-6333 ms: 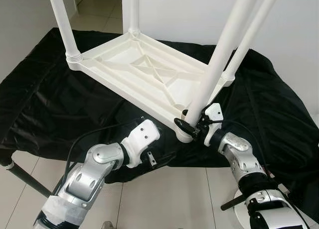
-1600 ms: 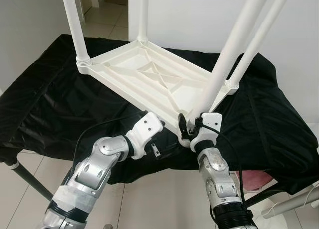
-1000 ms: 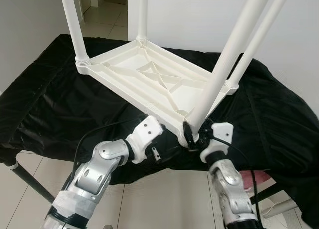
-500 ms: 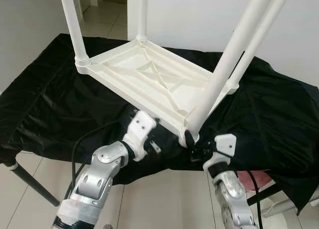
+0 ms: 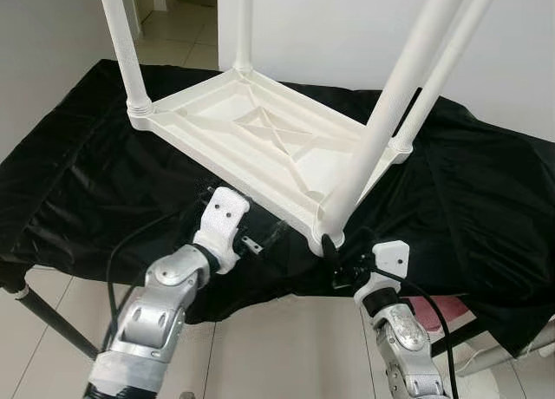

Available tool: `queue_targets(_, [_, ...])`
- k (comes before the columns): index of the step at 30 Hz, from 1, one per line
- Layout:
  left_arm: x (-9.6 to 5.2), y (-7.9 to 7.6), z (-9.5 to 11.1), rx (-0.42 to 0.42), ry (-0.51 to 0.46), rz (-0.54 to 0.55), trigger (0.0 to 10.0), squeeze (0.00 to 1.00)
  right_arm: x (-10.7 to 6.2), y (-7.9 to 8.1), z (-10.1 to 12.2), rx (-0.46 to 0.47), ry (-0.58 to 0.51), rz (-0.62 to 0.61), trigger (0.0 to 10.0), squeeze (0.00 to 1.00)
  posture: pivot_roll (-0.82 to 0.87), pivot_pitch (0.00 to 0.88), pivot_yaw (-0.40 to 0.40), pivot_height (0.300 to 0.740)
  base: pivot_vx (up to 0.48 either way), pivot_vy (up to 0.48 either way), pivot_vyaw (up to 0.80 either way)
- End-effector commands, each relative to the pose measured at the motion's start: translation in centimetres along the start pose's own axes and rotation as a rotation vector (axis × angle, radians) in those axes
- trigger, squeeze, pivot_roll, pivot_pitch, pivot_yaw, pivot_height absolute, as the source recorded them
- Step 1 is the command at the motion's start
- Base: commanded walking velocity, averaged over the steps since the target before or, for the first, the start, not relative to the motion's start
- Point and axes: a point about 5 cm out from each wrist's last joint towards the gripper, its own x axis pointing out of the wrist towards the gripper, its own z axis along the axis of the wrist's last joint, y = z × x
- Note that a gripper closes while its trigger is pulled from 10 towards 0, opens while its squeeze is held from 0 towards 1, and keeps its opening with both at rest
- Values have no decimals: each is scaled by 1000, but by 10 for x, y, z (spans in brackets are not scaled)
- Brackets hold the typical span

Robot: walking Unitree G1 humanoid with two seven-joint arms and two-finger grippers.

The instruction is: Building children table

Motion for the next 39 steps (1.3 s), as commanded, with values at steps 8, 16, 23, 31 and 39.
queue_targets(8, [3, -2, -8, 99, 78, -79, 10000, 0, 5, -1, -1, -29, 9, 73, 10000, 0, 15, 44, -57, 740, 0, 0, 0])
queue_targets(16, [0, -22, 1, 27, 37, -249, 10000, 0, 20, -10, 2, -76, 19, 152, 10000, 0, 18, 50, -51, 740, 0, 0, 0])
queue_targets(23, [1, -32, 3, 20, 29, -305, 10000, 0, 40, -16, 5, -81, 29, 207, 10000, 0, 23, 47, -51, 740, 0, 0, 0])
queue_targets(31, [-1, -38, 5, 33, 27, -347, 10000, 0, 60, -18, 13, -123, 32, 345, 10000, 0, 29, 45, -51, 740, 0, 0, 0])
queue_targets(39, [4, -36, 11, 45, 10, -329, 10000, 0, 78, -15, 19, -133, 55, 480, 824, 0, 34, 42, -55, 740, 0, 0, 0])
